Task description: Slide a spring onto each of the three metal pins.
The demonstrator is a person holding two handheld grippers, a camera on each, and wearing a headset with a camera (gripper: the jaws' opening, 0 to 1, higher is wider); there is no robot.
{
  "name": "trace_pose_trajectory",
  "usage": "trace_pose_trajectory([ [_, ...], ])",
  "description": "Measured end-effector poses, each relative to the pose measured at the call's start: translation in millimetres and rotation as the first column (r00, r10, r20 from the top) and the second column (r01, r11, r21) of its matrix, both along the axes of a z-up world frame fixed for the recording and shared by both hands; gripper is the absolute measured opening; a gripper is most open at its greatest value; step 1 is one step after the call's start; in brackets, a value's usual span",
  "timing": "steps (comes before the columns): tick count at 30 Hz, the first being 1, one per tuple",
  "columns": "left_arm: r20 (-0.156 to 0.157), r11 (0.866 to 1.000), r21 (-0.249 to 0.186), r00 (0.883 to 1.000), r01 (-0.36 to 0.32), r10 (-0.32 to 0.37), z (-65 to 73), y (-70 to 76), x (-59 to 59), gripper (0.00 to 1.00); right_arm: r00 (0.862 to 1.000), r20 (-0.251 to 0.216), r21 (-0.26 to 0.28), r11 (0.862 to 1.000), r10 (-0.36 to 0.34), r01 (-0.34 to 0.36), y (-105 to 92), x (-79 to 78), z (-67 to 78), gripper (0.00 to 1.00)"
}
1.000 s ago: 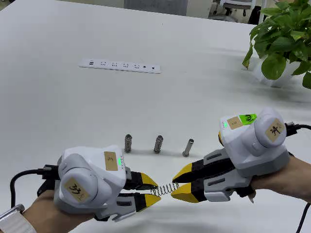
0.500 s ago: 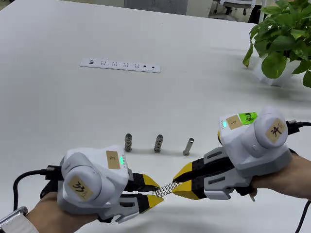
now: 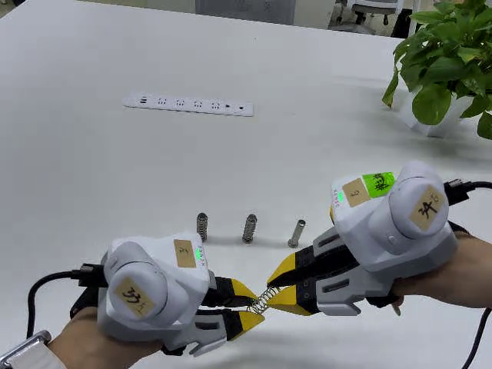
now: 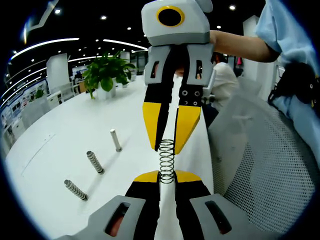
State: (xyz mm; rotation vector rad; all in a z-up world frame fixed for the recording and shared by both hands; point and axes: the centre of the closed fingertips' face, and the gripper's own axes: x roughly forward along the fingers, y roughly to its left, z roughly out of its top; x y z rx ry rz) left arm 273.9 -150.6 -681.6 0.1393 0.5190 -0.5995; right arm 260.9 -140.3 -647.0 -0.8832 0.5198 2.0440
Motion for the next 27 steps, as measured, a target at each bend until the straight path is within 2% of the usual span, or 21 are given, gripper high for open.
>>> trace_pose_trajectory([
  [12,0.017,1.000,-0.004,1.000,-0.003,0.003,2.1,-2.8,1.9,0.09,0.997,0.050,-0.021,0.998,0.061,-0.060,-3.8,1.2,0.5,0.12],
  [13,0.019,1.000,-0.005,1.000,-0.005,0.005,2.7,-2.5,2.1,0.09,0.994,0.074,-0.036,0.996,0.081,-0.078,-5.8,2.4,0.6,0.12],
  [15,0.022,1.000,-0.003,1.000,-0.006,0.006,3.6,-2.7,2.5,0.09,0.984,0.128,-0.021,0.992,0.124,-0.122,-4.0,5.4,4.0,0.18],
  [17,0.024,1.000,-0.002,1.000,-0.005,0.005,4.1,-3.8,2.9,0.09,0.983,0.122,-0.057,0.990,0.134,-0.128,-6.8,5.1,4.9,0.21],
  [19,0.024,1.000,-0.002,1.000,-0.003,0.003,3.7,-4.6,3.2,0.09,0.978,0.138,-0.063,0.987,0.158,-0.151,-6.3,5.3,4.9,0.21],
  [22,0.026,1.000,-0.004,1.000,-0.003,0.003,4.5,-6.1,4.6,0.09,0.969,0.150,-0.110,0.977,0.197,-0.182,-9.6,3.4,0.7,0.19],
  [24,0.030,1.000,-0.006,1.000,-0.002,0.003,5.7,-7.3,5.7,0.09,0.961,0.170,-0.127,0.972,0.217,-0.197,-9.3,3.9,-3.2,0.18],
  [27,0.036,1.000,-0.008,0.999,-0.003,0.003,7.2,-8.9,7.1,0.09,0.956,0.176,-0.151,0.966,0.234,-0.209,-9.5,4.2,-8.8,0.16],
])
